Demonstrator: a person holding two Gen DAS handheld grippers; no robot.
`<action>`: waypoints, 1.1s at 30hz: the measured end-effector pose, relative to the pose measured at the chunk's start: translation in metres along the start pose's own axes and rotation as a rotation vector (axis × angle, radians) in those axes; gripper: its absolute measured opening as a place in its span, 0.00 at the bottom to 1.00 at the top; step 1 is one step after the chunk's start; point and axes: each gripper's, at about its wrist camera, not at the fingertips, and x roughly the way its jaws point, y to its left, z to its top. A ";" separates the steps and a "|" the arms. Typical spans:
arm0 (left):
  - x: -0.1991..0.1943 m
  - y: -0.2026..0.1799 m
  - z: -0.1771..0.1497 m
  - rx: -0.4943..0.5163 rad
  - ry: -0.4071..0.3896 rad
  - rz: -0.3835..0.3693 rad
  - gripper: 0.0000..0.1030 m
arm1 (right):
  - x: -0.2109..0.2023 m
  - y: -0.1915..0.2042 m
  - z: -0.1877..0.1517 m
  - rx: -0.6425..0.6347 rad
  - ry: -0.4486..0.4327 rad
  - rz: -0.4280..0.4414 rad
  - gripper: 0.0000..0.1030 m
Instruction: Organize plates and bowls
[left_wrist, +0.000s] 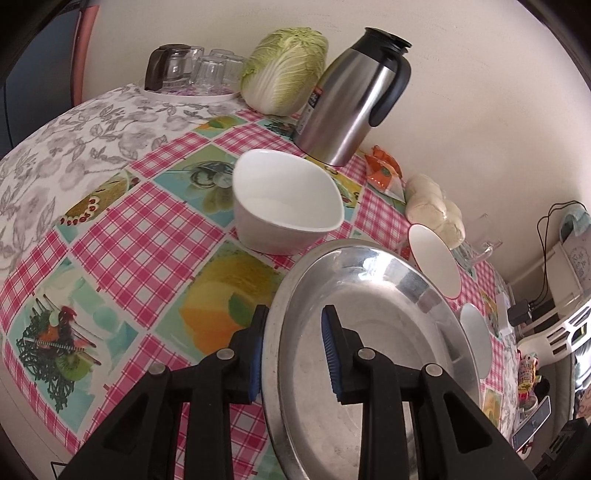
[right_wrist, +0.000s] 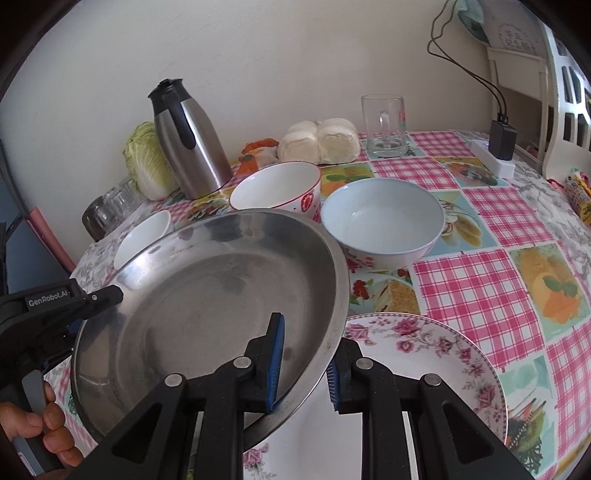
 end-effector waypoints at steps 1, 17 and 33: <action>0.000 0.002 0.000 -0.006 0.000 0.002 0.28 | 0.001 0.002 0.000 -0.007 0.000 0.000 0.23; 0.026 0.014 -0.009 -0.030 0.080 0.042 0.32 | 0.024 0.011 -0.011 -0.056 0.046 -0.038 0.23; 0.032 0.015 -0.013 -0.016 0.124 0.075 0.32 | 0.025 0.016 -0.014 -0.089 0.057 -0.044 0.23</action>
